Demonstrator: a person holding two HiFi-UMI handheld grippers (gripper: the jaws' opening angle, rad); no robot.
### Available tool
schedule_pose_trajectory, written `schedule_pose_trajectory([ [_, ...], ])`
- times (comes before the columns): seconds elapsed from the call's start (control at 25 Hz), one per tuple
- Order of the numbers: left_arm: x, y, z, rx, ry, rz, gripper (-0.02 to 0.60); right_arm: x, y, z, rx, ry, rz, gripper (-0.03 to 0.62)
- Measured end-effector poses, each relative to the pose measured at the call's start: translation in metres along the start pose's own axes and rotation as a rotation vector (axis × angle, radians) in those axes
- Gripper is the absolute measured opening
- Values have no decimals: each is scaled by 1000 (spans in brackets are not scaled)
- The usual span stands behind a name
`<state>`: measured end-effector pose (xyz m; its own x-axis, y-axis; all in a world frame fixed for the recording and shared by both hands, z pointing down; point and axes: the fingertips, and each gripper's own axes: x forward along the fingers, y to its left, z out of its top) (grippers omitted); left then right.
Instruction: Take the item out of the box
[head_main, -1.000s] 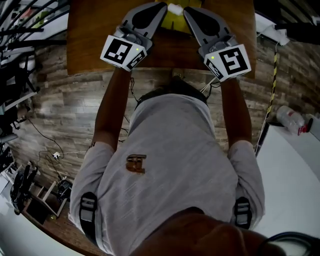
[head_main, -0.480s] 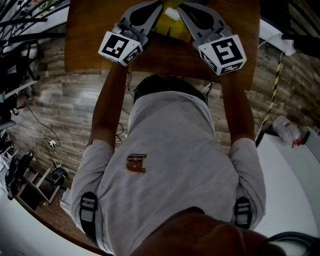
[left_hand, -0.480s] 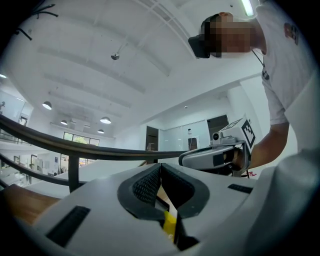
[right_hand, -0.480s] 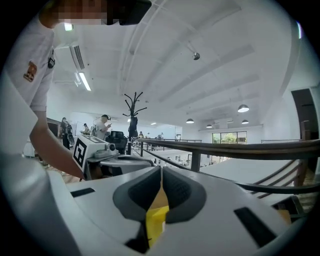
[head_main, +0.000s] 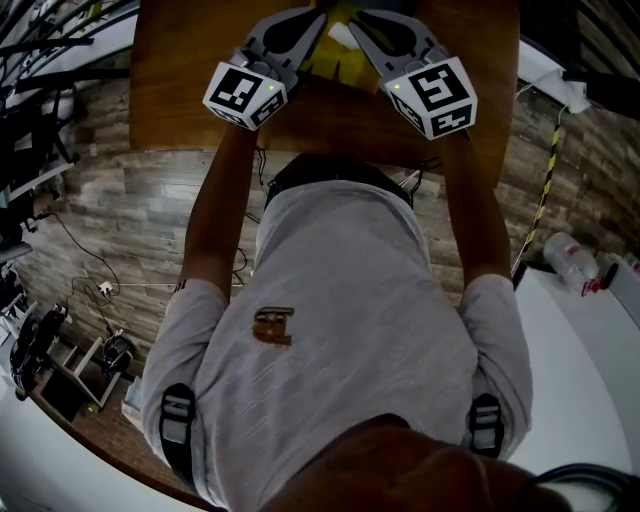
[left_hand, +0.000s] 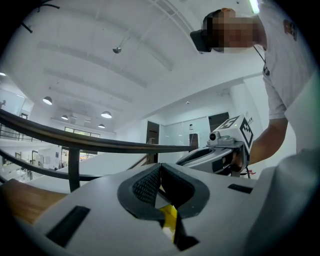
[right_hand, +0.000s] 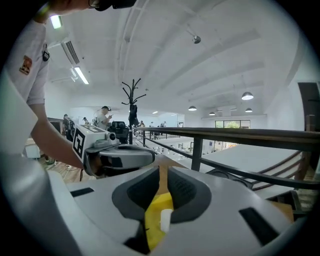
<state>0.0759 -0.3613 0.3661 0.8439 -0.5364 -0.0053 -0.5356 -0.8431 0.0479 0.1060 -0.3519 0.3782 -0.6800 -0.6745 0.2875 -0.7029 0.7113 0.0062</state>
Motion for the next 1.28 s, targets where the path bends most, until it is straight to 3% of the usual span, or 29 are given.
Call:
schedule_pose_trajectory([
  [0.2, 5, 13, -13, -14, 19, -11, 20, 18, -3, -21, 0, 82, 13, 49],
  [0.28, 7, 16, -17, -20, 26, -19, 20, 24, -2, -29, -5, 118, 28, 140],
  [0.56, 11, 33, -37, -30, 47, -35, 20, 52, -6, -62, -14, 246, 52, 193],
  [0.96, 6, 50, -46, -42, 61, -40, 20, 88, -6, -119, -51, 544, 101, 221],
  [1.28, -5, 79, -58, -58, 71, -41, 20, 124, -10, -153, -65, 708, 117, 224],
])
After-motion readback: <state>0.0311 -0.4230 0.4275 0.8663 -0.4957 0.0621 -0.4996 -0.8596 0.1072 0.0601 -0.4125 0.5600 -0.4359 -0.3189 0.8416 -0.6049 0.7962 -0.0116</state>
